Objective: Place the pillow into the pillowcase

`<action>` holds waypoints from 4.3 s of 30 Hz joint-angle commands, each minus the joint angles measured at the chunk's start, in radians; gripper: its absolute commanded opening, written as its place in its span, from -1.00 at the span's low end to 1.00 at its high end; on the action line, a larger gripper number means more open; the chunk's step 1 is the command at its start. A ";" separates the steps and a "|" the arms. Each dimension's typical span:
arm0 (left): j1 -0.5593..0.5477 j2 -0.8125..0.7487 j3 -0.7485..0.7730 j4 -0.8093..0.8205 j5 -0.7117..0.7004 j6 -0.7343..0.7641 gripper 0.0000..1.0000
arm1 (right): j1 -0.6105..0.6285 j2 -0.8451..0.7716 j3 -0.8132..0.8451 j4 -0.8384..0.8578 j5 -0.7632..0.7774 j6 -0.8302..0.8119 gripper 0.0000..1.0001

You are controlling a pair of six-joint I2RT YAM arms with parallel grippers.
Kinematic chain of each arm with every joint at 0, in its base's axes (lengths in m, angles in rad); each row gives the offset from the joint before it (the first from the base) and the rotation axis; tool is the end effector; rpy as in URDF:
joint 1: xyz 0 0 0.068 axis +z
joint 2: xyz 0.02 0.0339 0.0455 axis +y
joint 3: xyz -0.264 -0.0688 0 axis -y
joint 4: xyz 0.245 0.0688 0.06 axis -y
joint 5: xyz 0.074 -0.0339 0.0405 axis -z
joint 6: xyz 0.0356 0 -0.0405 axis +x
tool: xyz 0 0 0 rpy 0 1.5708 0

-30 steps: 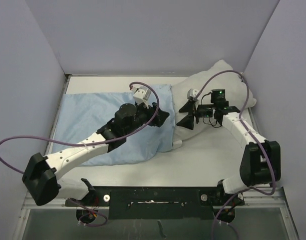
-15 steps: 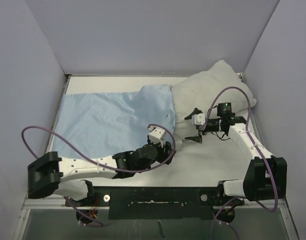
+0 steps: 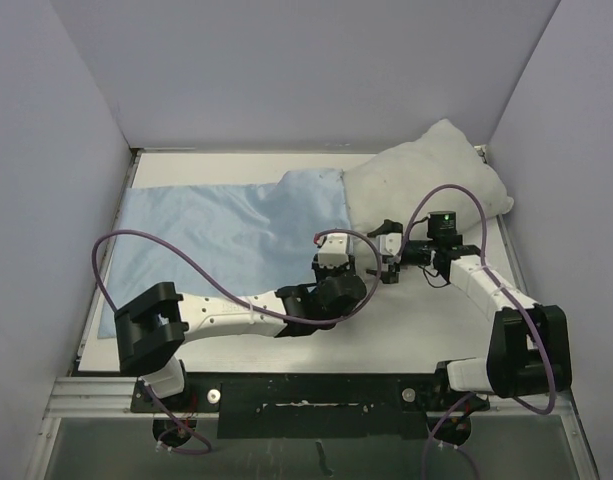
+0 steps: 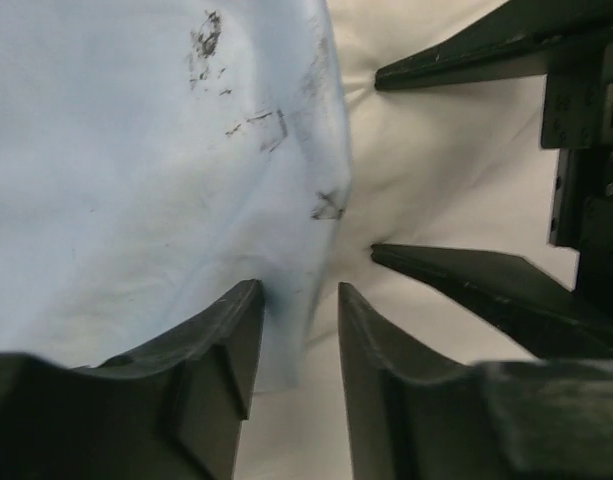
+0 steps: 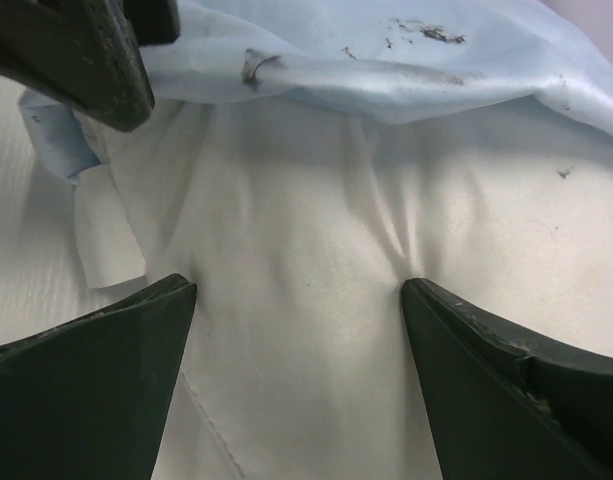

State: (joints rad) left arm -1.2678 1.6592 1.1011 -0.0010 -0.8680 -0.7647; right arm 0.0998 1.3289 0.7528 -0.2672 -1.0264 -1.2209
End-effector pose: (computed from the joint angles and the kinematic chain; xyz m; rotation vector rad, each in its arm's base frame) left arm 0.1349 -0.3404 0.2462 0.0005 1.9443 -0.4272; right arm 0.2521 0.0558 0.2176 -1.5371 1.2923 0.5398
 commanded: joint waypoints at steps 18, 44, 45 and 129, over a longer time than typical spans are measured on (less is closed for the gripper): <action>0.117 -0.088 0.021 0.195 0.744 0.105 -1.00 | 0.028 0.013 -0.081 1.219 -0.015 1.677 -1.00; 0.329 -0.425 -0.275 0.277 1.013 0.123 -0.02 | -0.049 -0.071 0.293 -0.584 -0.248 -0.247 0.82; 0.328 -0.467 -0.294 0.245 1.013 0.129 -0.02 | -0.054 -0.083 0.289 -0.601 -0.243 -0.284 0.87; 0.284 -0.023 0.383 -0.488 0.420 0.417 -0.47 | 0.070 0.117 0.241 0.206 -0.135 1.061 -1.00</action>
State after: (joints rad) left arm -0.9871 1.6062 1.4139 -0.5629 -0.5072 -0.3546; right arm 0.1699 1.4734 0.9852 -0.1059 -1.1442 -0.1631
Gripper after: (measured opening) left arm 0.405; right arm 0.045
